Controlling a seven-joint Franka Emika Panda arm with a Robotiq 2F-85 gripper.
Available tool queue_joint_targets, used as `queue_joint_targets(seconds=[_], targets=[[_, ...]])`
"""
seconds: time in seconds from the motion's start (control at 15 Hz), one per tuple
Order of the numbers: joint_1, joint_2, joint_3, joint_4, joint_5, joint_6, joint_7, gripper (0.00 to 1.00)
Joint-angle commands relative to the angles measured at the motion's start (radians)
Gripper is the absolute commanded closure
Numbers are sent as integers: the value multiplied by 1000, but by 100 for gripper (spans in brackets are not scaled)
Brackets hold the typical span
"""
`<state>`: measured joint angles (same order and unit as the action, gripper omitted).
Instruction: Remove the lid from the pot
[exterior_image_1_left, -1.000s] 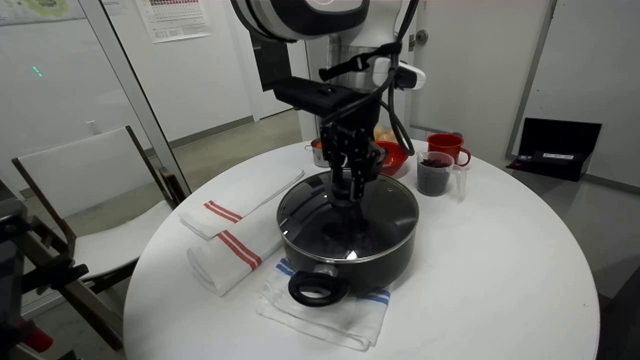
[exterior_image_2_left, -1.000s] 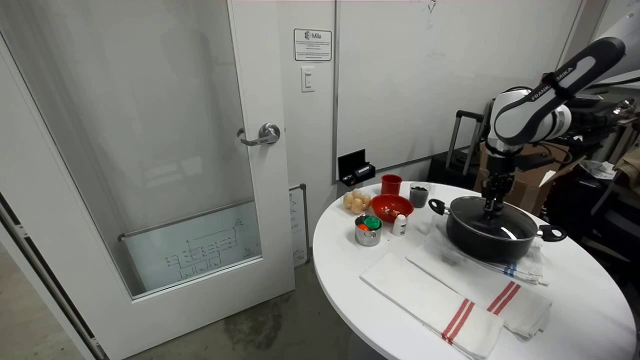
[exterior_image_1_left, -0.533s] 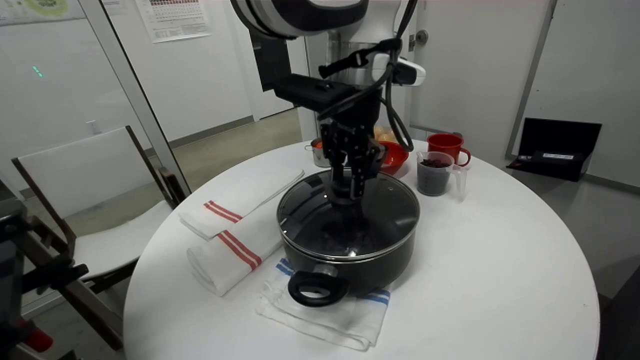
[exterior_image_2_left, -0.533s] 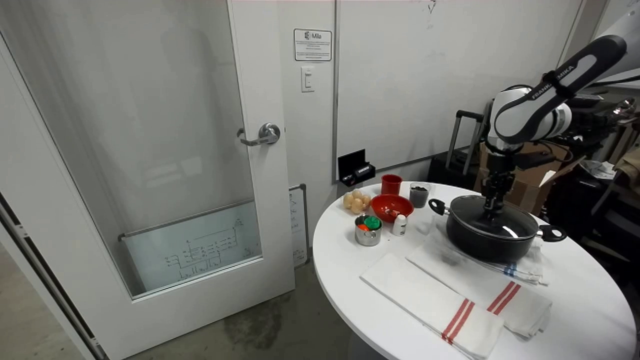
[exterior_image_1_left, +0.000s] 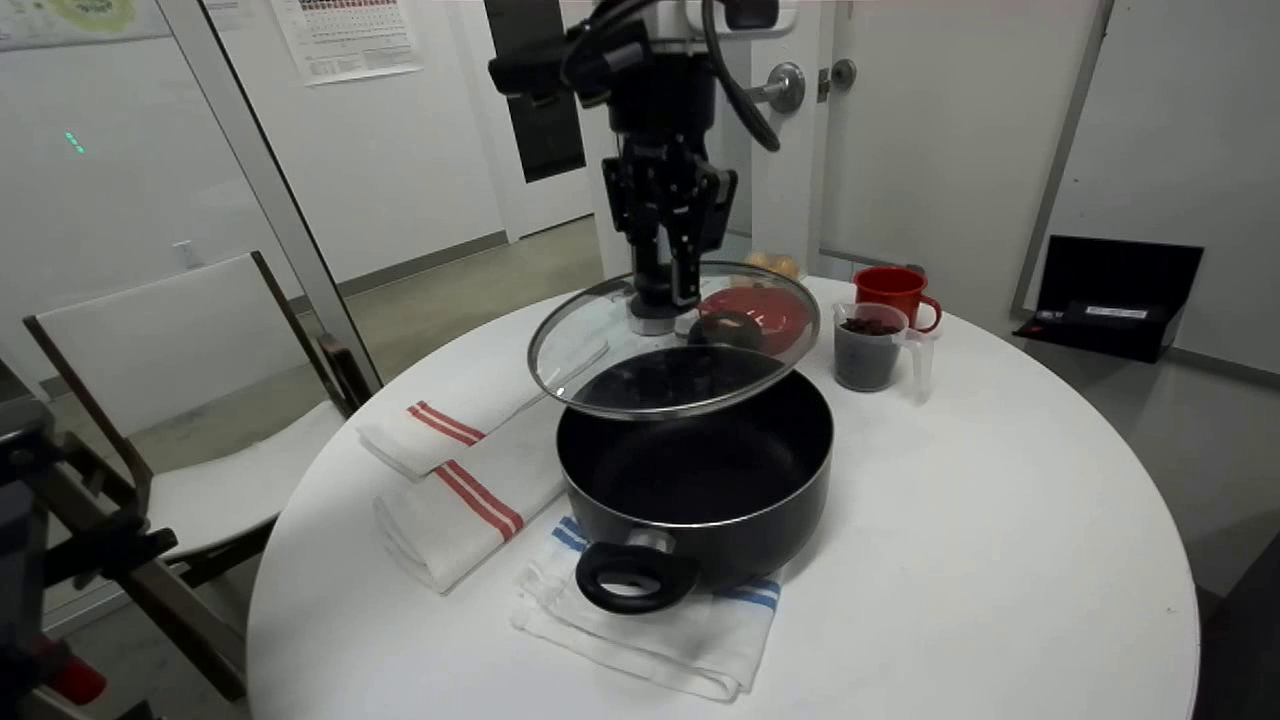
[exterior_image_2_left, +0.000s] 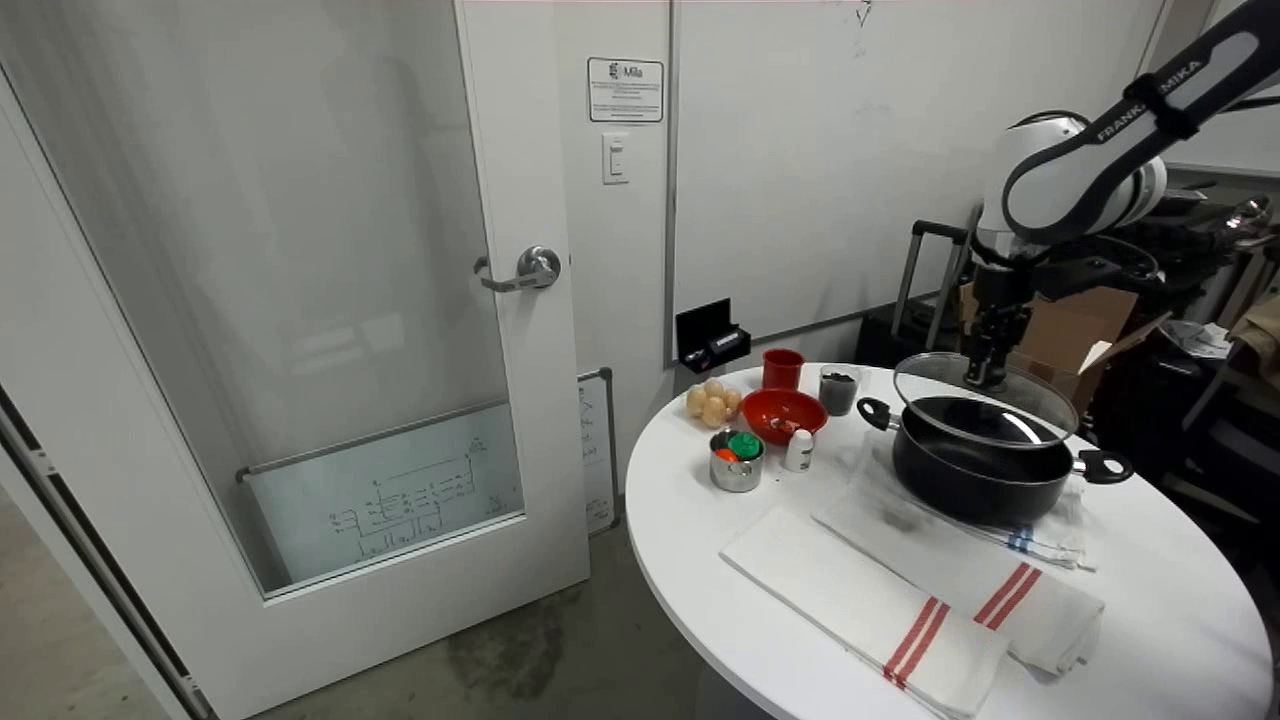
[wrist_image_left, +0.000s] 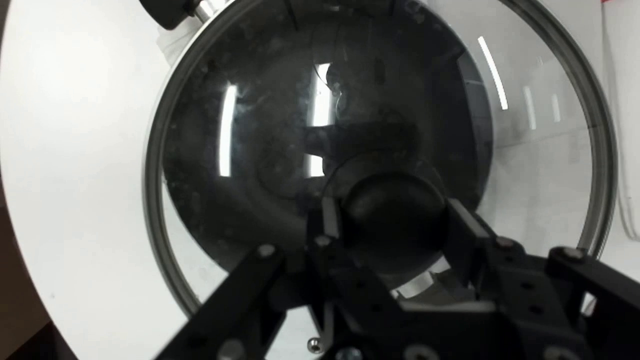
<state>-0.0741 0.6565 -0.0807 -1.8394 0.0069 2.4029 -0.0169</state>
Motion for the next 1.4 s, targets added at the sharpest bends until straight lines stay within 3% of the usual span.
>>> queue_joint_targets(seconds=[0.0, 0.67, 1.33], targets=[[74, -104, 6, -76, -57, -13, 47, 75], [251, -44, 116, -22, -121, -69, 68, 75], [265, 173, 159, 139, -99, -46, 16, 75]])
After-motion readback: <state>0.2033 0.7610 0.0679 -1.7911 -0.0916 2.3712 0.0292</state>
